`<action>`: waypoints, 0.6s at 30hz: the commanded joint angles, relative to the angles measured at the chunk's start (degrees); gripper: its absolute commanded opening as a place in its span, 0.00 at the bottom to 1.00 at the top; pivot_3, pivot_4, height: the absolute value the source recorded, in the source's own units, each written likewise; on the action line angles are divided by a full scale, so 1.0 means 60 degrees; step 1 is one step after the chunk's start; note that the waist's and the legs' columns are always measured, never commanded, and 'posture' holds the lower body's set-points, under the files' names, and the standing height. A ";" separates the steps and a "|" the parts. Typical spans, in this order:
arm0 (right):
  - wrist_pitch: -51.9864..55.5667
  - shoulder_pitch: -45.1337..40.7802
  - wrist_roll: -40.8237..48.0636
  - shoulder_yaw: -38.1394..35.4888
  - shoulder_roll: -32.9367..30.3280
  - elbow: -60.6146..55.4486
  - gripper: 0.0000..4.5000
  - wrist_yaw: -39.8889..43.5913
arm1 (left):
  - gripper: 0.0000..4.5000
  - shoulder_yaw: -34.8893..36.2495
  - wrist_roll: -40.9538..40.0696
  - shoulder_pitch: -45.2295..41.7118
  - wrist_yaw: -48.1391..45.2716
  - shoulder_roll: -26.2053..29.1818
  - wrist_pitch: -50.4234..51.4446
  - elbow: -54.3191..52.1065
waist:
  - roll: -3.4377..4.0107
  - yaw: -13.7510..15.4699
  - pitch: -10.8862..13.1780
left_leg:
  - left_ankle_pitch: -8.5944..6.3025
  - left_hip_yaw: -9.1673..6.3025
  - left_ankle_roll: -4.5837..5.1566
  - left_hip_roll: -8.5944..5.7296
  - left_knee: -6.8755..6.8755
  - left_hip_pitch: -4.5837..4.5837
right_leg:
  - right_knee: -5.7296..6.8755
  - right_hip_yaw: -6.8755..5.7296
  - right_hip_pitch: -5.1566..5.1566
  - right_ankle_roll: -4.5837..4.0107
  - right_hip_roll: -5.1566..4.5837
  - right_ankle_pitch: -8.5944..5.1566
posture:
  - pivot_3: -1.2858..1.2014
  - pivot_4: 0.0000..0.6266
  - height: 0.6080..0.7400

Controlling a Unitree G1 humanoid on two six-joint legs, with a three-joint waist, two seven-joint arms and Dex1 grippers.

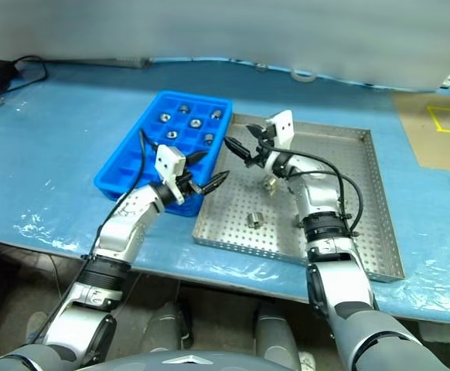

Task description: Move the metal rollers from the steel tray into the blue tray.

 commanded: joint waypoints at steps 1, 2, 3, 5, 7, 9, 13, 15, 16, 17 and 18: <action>-0.0164 -0.0357 0.0093 -0.0035 0.0091 0.0002 1.00 0.0116 | 1.00 0.0084 -0.0063 -0.0109 -0.0004 0.0148 -0.0033 -0.0423 | 0.0000 0.0011 0.0000 | -0.0004 0.0000 -0.0011 0.0000 -0.0002 0.0001 | 0.0000 0.0000 0.0000 0.0000 0.0000 0.0000 | 0.41 0.24 1.00; -0.0172 -0.0386 0.0097 -0.0028 0.0125 0.0042 1.00 0.0164 | 1.00 0.0093 -0.0073 -0.0114 -0.0021 0.0201 -0.0006 -0.0466 | 0.0000 0.0018 0.0000 | -0.0004 0.0000 -0.0015 0.0000 -0.0002 0.0002 | 0.0001 0.0000 -0.0001 0.0000 0.0001 0.0000 | 0.41 0.24 1.00; -0.0189 -0.0412 0.0094 -0.0004 0.0157 0.0102 1.00 0.0237 | 1.00 0.0134 -0.0110 -0.0128 -0.0034 0.0272 0.0045 -0.0518 | 0.0000 0.0025 0.0000 | -0.0002 0.0000 -0.0018 0.0000 -0.0005 0.0002 | 0.0001 0.0000 -0.0001 0.0000 0.0001 0.0000 | 0.41 0.24 1.00; -0.0215 -0.0427 0.0084 0.0030 0.0201 0.0231 1.00 0.0383 | 1.00 0.0185 -0.0118 -0.0095 -0.0063 0.0454 0.0132 -0.0640 | 0.0000 0.0030 0.0000 | -0.0001 -0.0001 -0.0020 0.0000 -0.0007 0.0001 | 0.0002 0.0000 -0.0002 0.0000 0.0002 0.0000 | 0.42 0.24 1.00; -0.0259 -0.0472 0.0003 0.0059 0.0159 0.0473 1.00 0.0516 | 1.00 0.0206 -0.0066 -0.0008 -0.0034 0.0617 0.0163 -0.0825 | 0.0000 0.0053 0.0000 | 0.0000 -0.0003 -0.0021 0.0000 -0.0010 0.0000 | 0.0001 -0.0002 -0.0002 0.0000 0.0002 0.0000 | 0.44 0.24 1.00; -0.0298 -0.0557 -0.0111 0.0118 0.0058 0.0707 1.00 0.0673 | 1.00 0.0286 -0.0109 0.0077 0.0129 0.0628 0.0198 -0.1001 | 0.0000 0.0093 0.0000 | 0.0001 -0.0004 -0.0023 0.0000 -0.0014 0.0000 | -0.0001 -0.0004 -0.0002 0.0000 0.0002 0.0000 | 0.45 0.24 1.00; -0.0294 -0.0910 -0.0295 0.0264 -0.0177 0.1126 1.00 0.1082 | 1.00 0.0339 -0.0162 0.0337 0.0286 0.0582 0.0268 -0.1196 | 0.0001 0.0155 0.0001 | 0.0001 -0.0004 -0.0026 -0.0001 -0.0018 0.0000 | -0.0003 -0.0004 -0.0003 0.0000 0.0001 0.0000 | 0.45 0.24 1.00; -0.0396 -0.1083 -0.0378 0.0226 -0.0336 0.1285 1.00 0.1135 | 1.00 0.0296 -0.0158 0.0331 0.0213 0.0607 0.0261 -0.1141 | 0.0001 0.0193 0.0002 | 0.0003 -0.0004 -0.0029 0.0000 -0.0018 0.0000 | -0.0001 -0.0004 -0.0004 0.0000 0.0001 0.0000 | 0.44 0.24 1.00; -0.0439 -0.1122 -0.0434 0.0208 -0.0456 0.1276 1.00 0.1147 | 1.00 0.0349 -0.0233 0.0229 0.0153 0.0616 0.0288 -0.1032 | 0.0001 0.0232 0.0002 | 0.0005 -0.0004 -0.0031 0.0000 -0.0018 -0.0001 | 0.0000 -0.0004 -0.0004 0.0000 0.0001 0.0000 | 0.43 0.24 1.00; -0.0455 -0.1139 -0.0457 0.0179 -0.0559 0.1257 1.00 0.1169 | 1.00 0.0393 -0.0301 0.0114 0.0090 0.0613 0.0304 -0.0895 | 0.0001 0.0271 0.0002 | 0.0007 -0.0005 -0.0033 0.0002 -0.0018 0.0000 | 0.0002 -0.0003 -0.0004 0.0000 0.0002 0.0000 | 0.41 0.24 1.00; -0.0379 -0.1073 -0.0411 0.0099 -0.0709 0.1092 1.00 0.1171 | 1.00 0.0419 -0.0391 -0.0052 -0.0091 0.0650 0.0334 -0.0693 | 0.0001 0.0306 0.0002 | 0.0008 -0.0004 -0.0035 0.0002 -0.0018 0.0002 | 0.0004 -0.0002 -0.0004 0.0000 0.0002 0.0000 | 0.41 0.24 1.00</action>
